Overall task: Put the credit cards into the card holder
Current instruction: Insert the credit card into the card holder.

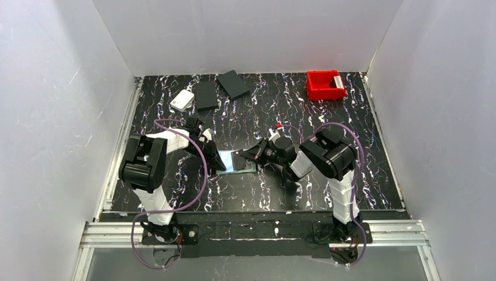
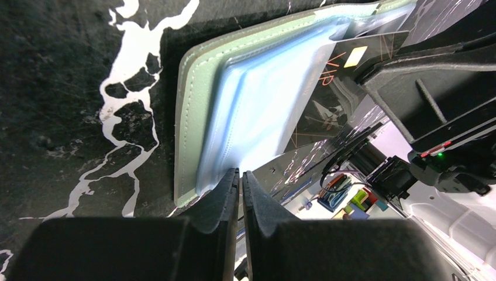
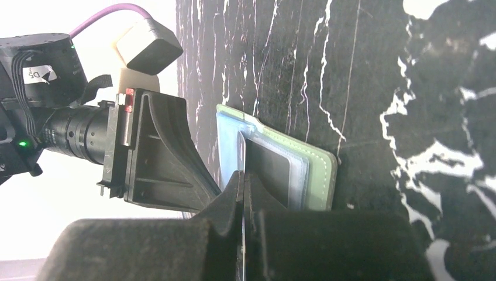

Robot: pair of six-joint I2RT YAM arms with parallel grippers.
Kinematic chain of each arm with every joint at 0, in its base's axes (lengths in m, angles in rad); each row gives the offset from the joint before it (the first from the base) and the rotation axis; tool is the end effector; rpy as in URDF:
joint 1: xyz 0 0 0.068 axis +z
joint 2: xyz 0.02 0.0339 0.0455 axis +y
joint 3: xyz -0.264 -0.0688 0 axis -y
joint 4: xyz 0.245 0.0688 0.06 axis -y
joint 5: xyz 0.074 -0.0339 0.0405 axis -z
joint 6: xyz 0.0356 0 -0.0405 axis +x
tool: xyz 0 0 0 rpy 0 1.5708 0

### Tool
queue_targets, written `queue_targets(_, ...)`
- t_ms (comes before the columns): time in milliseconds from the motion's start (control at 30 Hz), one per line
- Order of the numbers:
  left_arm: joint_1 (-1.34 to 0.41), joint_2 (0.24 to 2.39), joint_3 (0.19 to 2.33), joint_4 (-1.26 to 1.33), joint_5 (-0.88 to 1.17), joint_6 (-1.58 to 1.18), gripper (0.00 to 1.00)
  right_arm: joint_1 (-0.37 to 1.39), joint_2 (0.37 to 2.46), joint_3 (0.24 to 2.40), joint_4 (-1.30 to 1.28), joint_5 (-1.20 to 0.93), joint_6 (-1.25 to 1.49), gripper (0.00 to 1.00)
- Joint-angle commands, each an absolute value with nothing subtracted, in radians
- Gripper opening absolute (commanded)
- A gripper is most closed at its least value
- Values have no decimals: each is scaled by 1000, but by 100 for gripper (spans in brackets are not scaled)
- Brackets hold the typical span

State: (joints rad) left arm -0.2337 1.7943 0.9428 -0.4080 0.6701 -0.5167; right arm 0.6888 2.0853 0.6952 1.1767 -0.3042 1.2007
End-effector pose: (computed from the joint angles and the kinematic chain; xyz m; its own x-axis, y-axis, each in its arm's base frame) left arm 0.3026 -0.0948 0.1292 -0.9863 -0.1632 0.0258 -0.1388 0.7335 -0.6653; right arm 0.2700 0.2361 0.0902 -0.8352 0.4645 -0.2944 -0.1487 0.3246 0.9341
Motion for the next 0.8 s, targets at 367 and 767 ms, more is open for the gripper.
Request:
queue_targets(367, -243, 1713, 948, -442, 676, -522, 17, 783, 2153, 633, 1415, -106, 1259, 1)
queue_targets(767, -187, 1755, 1060, -548, 527, -457, 22, 797, 2171, 640, 1389, -93, 1247, 1)
